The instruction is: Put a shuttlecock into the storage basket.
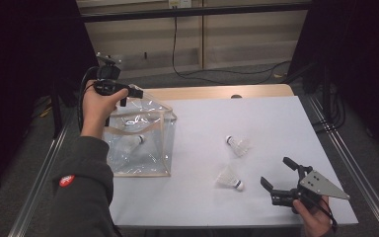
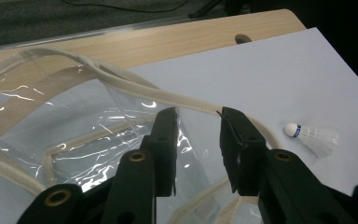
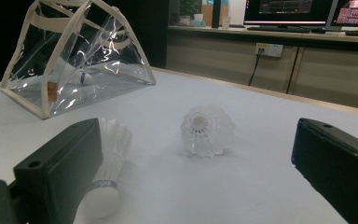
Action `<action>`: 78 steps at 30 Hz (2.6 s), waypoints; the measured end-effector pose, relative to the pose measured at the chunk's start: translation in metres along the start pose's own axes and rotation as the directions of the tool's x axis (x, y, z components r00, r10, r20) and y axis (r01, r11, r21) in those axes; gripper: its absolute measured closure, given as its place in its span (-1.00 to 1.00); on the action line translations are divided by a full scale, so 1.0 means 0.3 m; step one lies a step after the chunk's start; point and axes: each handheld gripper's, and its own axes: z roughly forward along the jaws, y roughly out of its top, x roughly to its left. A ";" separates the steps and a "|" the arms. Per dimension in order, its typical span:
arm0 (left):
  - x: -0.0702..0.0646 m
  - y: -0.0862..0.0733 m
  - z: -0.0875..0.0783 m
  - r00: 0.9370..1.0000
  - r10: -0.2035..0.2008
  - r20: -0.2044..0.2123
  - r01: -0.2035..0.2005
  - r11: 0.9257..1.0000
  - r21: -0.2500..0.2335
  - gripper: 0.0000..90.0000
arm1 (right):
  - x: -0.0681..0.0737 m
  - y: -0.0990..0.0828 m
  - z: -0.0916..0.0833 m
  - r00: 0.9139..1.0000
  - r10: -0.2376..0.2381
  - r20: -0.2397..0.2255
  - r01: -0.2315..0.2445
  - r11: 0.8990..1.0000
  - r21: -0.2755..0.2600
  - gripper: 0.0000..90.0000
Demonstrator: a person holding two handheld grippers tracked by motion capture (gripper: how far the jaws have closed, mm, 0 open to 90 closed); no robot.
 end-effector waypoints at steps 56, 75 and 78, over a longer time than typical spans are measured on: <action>-0.186 -0.038 0.012 0.967 0.087 0.239 -0.085 0.996 -0.018 -0.29 | 0.004 0.001 0.000 1.000 -0.015 -0.011 0.015 1.000 0.004 -0.96; -0.230 -0.072 0.021 0.948 0.136 0.289 -0.132 0.991 -0.033 -0.53 | 0.007 0.002 0.002 1.000 -0.015 -0.015 0.015 1.000 0.003 -0.96; -0.237 -0.077 0.023 0.944 0.147 0.296 -0.143 0.989 -0.035 -0.56 | 0.006 0.001 0.003 1.000 -0.018 -0.014 0.018 1.000 0.002 -0.96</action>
